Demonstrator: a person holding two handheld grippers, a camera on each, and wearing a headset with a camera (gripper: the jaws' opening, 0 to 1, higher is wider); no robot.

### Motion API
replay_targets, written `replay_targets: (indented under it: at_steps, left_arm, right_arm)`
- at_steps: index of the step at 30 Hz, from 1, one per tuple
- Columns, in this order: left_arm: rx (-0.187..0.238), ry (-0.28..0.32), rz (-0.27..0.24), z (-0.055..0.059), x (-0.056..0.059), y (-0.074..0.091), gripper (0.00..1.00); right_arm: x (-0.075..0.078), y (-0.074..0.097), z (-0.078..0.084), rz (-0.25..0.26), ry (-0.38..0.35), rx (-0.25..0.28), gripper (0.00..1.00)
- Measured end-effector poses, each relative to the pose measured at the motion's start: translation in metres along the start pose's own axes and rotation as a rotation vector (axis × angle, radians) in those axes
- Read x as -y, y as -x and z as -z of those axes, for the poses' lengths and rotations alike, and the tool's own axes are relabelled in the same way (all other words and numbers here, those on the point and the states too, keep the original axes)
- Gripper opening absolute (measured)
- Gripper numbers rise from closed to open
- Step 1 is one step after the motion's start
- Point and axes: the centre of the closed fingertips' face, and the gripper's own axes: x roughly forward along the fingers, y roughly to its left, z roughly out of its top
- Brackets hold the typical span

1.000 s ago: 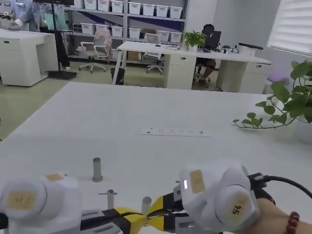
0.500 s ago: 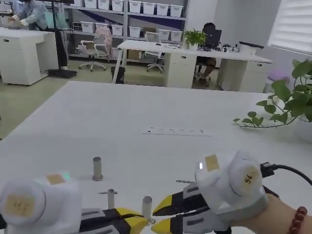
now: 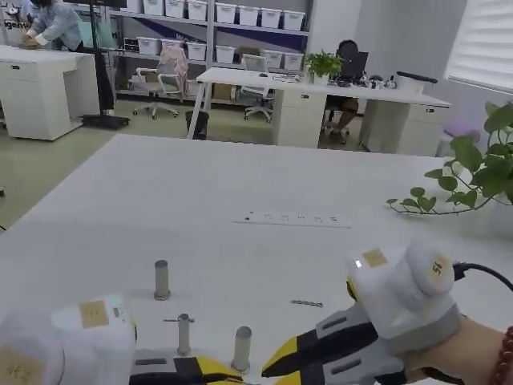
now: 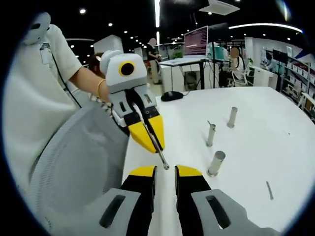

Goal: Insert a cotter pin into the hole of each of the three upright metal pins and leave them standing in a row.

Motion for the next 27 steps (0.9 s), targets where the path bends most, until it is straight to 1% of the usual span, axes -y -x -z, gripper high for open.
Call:
replay_targets:
  at_steps: [1, 3, 6, 10, 11, 13, 17, 19, 23, 27]
  left_arm:
    - [-0.01, -0.012, 0.011, 0.001, 0.002, 0.0, 0.01]
    - [0.001, -0.021, 0.033, -0.001, 0.005, -0.001, 0.01]
    - [-0.016, -0.067, 0.06, 0.0, 0.01, -0.002, 0.01]
    - [-0.012, -0.076, 0.08, 0.0, 0.014, -0.003, 0.01]
    - [-0.014, -0.087, 0.088, 0.0, 0.015, -0.003, 0.01]
    - [-0.012, -0.089, 0.097, 0.0, 0.017, -0.003, 0.01]
    - [-0.012, -0.111, 0.117, 0.0, 0.021, -0.003, 0.01]
    - [-0.014, -0.128, 0.131, -0.001, 0.024, -0.004, 0.01]
    - [-0.009, -0.139, 0.143, -0.003, 0.026, -0.004, 0.01]
    - [-0.008, -0.14, 0.149, -0.003, 0.027, -0.005, 0.01]
  right_arm:
    - [-0.002, 0.0, 0.001, -0.013, -0.004, -0.001, 0.16]
    - [-0.004, -0.001, 0.002, -0.035, -0.001, -0.006, 0.16]
    - [-0.008, -0.002, 0.004, -0.071, -0.007, -0.005, 0.16]
    - [-0.013, -0.002, 0.004, -0.101, -0.013, 0.007, 0.15]
    - [-0.013, -0.002, 0.005, -0.11, -0.014, 0.007, 0.15]
    - [-0.018, -0.002, 0.007, -0.129, -0.012, 0.001, 0.15]
    - [-0.021, -0.004, 0.009, -0.148, -0.018, 0.006, 0.13]
    - [-0.022, -0.005, 0.011, -0.156, -0.018, -0.001, 0.12]
    - [-0.024, -0.005, 0.012, -0.169, -0.017, -0.001, 0.08]
    - [-0.026, -0.005, 0.012, -0.178, -0.01, -0.004, 0.07]
